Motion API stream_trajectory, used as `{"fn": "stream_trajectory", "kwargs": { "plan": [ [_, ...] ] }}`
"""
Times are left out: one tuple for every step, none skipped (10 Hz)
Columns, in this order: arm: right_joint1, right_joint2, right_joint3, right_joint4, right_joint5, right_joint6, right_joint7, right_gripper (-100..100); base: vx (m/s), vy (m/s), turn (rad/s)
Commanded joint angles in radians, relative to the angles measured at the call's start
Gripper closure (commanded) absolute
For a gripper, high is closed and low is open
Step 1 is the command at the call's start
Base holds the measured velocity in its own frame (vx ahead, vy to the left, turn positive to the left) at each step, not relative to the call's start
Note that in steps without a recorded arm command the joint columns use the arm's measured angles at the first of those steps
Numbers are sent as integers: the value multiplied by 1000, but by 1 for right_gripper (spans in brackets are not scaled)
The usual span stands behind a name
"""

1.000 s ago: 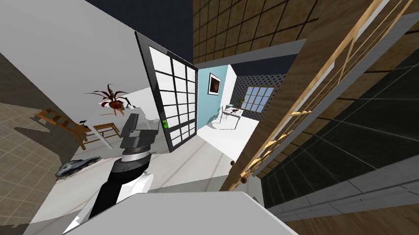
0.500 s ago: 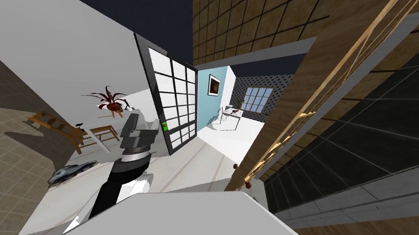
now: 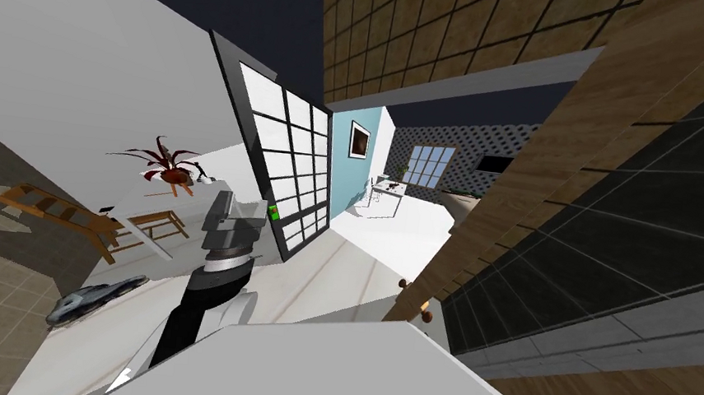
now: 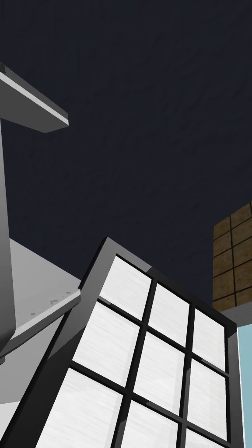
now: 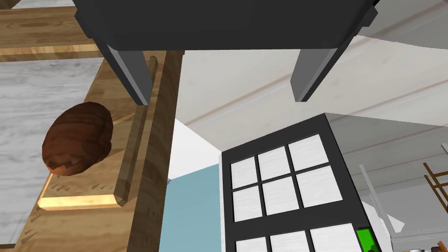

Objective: Pull the door open

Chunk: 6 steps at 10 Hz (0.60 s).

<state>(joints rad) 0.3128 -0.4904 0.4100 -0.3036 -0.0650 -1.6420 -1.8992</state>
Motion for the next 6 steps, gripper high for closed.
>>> {"fn": "stream_trajectory", "kwargs": {
  "plan": [
    [13,-5,4,-27,4,-14,5,-100,-89,-150,-68],
    [13,-5,4,-27,4,-14,5,-100,-52,-132,12],
    [13,-5,4,-27,4,-14,5,-100,-14,-68,16],
    [14,-5,5,-27,6,-37,6,-100,-56,-83,54],
    [14,-6,6,-28,7,-49,7,-100,-123,-65,115],
    [14,-6,6,-28,7,-54,7,-100,-123,-53,21]
  ]
}}
